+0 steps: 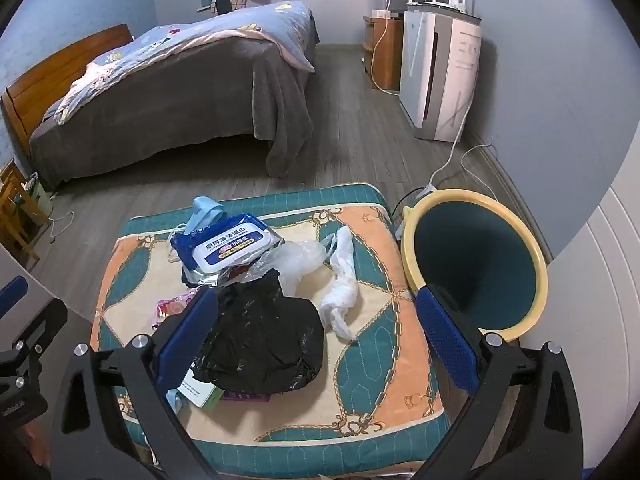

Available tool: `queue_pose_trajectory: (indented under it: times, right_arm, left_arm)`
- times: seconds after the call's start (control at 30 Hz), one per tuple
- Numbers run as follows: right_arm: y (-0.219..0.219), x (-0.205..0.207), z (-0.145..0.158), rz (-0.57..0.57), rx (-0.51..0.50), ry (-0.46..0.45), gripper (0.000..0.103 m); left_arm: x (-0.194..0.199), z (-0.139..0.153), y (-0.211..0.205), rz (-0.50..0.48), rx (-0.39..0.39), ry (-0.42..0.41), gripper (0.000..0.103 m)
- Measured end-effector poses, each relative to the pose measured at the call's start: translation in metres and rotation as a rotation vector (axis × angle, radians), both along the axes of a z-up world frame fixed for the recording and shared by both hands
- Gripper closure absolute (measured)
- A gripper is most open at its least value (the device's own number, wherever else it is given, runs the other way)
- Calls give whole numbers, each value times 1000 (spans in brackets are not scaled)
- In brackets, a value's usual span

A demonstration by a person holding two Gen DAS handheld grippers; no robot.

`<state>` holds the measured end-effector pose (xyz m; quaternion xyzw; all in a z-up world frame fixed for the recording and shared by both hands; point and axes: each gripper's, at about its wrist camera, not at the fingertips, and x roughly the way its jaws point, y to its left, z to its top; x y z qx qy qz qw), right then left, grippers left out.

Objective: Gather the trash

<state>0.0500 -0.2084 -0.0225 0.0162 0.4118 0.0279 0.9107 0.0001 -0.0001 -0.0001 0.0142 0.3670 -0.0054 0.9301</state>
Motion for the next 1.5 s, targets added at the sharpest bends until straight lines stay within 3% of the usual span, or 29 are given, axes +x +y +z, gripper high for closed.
queue_pose_trajectory:
  times: [0.23, 1.5]
  right_arm:
    - [3, 1, -2, -7, -36, 0, 6]
    - [-2, 3, -6, -25, -18, 31, 6]
  left_arm:
    - [0, -1, 0, 3, -4, 1, 5]
    - [0, 0, 0, 0, -3, -6, 5]
